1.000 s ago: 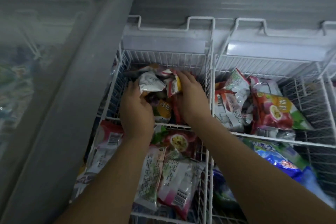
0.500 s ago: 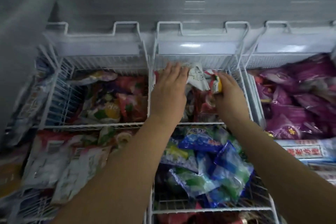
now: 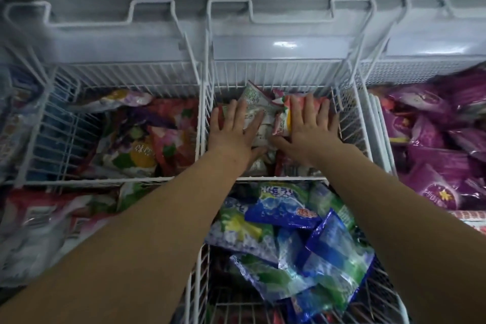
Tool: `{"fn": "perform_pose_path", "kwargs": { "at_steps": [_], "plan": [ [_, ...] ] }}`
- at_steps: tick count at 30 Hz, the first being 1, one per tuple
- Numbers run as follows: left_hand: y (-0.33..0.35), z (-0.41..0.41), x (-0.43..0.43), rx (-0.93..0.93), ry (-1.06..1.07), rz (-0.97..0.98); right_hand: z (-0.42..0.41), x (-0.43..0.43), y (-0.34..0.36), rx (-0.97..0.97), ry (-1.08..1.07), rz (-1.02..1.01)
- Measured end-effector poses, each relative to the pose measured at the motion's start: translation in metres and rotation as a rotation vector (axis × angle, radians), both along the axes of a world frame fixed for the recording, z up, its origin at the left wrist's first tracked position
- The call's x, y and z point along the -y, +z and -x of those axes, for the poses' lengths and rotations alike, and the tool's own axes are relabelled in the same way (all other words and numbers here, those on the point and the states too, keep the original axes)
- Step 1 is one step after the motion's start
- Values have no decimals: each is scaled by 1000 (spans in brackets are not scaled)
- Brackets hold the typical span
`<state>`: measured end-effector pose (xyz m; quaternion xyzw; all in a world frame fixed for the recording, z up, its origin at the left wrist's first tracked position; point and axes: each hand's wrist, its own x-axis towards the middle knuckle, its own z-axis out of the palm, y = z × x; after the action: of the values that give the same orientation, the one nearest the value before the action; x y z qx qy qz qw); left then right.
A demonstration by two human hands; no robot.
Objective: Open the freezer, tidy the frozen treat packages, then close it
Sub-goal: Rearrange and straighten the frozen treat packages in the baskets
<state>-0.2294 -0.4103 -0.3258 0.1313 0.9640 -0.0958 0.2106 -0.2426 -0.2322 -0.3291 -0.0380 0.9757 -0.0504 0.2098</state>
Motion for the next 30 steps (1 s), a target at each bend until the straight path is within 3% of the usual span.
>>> {"fn": "perform_pose_path", "kwargs": {
  "at_steps": [6, 8, 10, 14, 16, 18, 21, 24, 27, 30],
  "plan": [
    [22, -6, 9, 38, -97, -22, -1, 3, 13, 93, -11, -29],
    [38, -14, 17, -22, -188, -208, -3, 5, 25, 139, -27, 0],
    [58, -28, 29, -204, -204, -469, -10, 11, 39, 123, -49, 94],
    [83, -63, 84, -484, 80, -720, -35, 50, 75, -241, 13, 376],
    [84, -76, 118, -526, 300, -725, -46, 86, 93, -437, 117, 502],
    [81, -77, 144, -544, 495, -622, -51, 127, 102, -512, 238, 589],
    [67, -62, 168, -413, 673, -440, -47, 186, 96, -353, 320, 629],
    [50, -40, 189, -222, 769, -349, -35, 227, 68, -25, 285, 397],
    [33, -23, 201, -11, 833, -415, -25, 250, 38, 173, 190, 121],
    [19, -15, 200, 65, 881, -541, -20, 257, 16, 390, -90, 183]
  ]
}}
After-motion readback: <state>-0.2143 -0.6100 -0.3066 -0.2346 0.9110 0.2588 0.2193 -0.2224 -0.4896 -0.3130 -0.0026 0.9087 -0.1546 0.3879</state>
